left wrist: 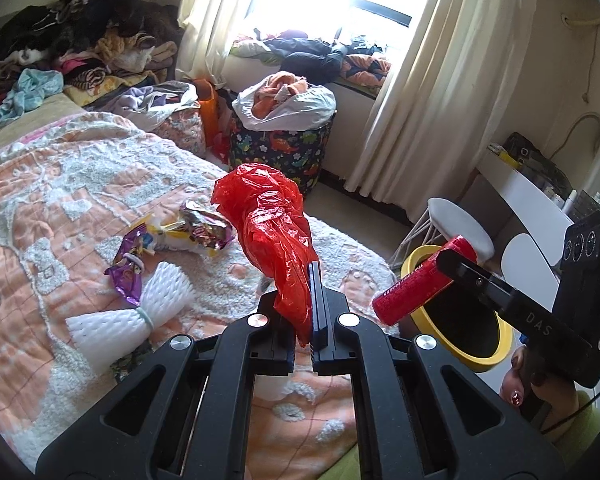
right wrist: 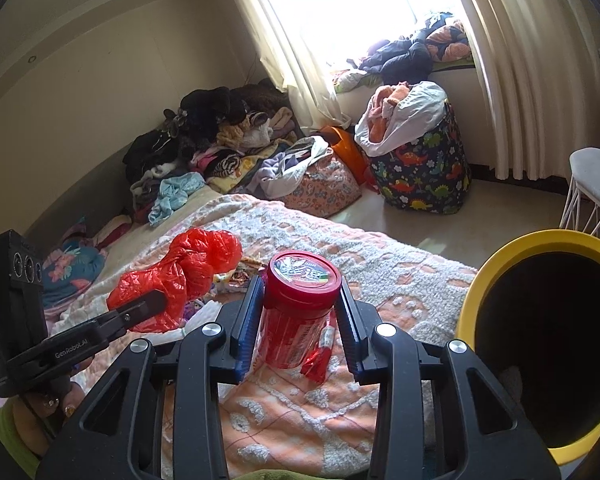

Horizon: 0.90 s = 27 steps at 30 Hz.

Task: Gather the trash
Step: 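Carry the red mesh bag and red canister in both grippers over the bin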

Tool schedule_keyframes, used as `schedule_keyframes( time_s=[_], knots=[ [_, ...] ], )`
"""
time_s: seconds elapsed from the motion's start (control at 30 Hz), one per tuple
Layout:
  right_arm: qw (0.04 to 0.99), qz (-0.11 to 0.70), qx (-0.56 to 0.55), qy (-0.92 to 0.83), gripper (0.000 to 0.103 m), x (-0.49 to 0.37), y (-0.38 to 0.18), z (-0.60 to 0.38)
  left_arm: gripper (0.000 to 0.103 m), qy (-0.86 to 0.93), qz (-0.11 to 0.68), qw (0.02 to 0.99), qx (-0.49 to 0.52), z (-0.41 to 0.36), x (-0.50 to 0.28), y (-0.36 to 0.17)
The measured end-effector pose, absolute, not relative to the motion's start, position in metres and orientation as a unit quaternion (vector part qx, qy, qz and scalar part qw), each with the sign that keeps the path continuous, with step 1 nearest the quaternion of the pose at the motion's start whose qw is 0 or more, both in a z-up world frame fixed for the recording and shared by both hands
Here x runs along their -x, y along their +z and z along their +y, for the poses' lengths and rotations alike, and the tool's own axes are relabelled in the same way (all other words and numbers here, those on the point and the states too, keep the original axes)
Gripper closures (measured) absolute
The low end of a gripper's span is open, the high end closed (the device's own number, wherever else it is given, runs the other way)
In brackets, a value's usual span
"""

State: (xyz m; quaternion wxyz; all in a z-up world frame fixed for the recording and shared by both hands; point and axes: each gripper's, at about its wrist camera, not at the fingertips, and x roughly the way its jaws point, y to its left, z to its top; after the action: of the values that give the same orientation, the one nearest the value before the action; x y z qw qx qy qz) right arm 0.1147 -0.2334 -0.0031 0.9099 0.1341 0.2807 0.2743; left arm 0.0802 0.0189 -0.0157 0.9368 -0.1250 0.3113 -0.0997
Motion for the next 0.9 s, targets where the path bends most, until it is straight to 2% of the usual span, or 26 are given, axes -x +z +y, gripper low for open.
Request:
schedule_keyframes(
  time_s=[0.9],
  knots=[
    [0.924,0.263,-0.187,0.207,0.069,-0.119,0.001,-0.312,0.101,-0.166,0.317,0.931,0.076,-0.054,-0.084,-0.01]
  ],
)
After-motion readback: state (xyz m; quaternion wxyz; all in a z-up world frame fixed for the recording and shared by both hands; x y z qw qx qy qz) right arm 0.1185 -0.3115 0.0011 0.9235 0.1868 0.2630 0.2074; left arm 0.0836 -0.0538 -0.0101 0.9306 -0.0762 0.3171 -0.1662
